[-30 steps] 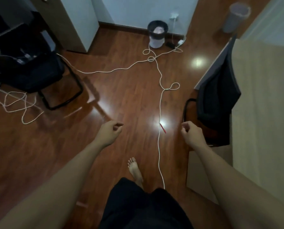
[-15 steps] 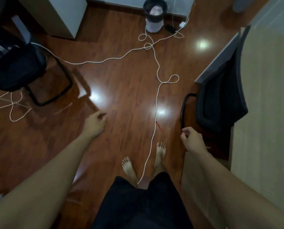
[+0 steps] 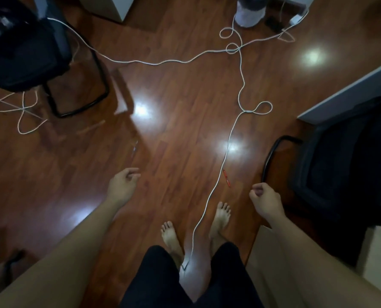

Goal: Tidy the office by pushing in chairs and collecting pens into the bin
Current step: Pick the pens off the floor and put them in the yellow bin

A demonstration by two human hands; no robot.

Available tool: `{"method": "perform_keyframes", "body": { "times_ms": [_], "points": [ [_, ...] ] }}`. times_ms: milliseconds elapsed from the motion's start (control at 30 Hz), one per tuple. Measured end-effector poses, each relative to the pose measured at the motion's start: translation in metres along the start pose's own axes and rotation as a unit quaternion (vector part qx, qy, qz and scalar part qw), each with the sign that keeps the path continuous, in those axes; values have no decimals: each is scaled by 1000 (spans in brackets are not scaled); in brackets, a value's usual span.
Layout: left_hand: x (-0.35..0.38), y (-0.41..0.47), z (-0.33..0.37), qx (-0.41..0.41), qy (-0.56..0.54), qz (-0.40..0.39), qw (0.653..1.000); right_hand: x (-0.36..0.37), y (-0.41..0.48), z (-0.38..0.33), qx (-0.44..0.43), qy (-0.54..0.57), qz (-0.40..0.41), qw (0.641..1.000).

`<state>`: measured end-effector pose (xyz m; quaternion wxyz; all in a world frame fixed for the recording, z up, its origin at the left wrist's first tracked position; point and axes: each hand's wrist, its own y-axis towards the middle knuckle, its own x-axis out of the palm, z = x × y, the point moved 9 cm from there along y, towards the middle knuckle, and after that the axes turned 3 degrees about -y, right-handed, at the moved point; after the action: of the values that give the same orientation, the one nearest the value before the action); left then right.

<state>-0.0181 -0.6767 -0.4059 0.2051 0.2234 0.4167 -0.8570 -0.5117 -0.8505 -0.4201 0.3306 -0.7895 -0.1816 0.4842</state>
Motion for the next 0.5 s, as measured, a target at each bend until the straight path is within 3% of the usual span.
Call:
{"method": "perform_keyframes", "body": {
  "times_ms": [200,500],
  "points": [
    [70,106,-88,-18,-8,-30,999,76,95,32,8,-15,-3,1000],
    [208,283,-174,11,26,-54,998,247,308,88,26,11,-4,1000]
  ]
}}
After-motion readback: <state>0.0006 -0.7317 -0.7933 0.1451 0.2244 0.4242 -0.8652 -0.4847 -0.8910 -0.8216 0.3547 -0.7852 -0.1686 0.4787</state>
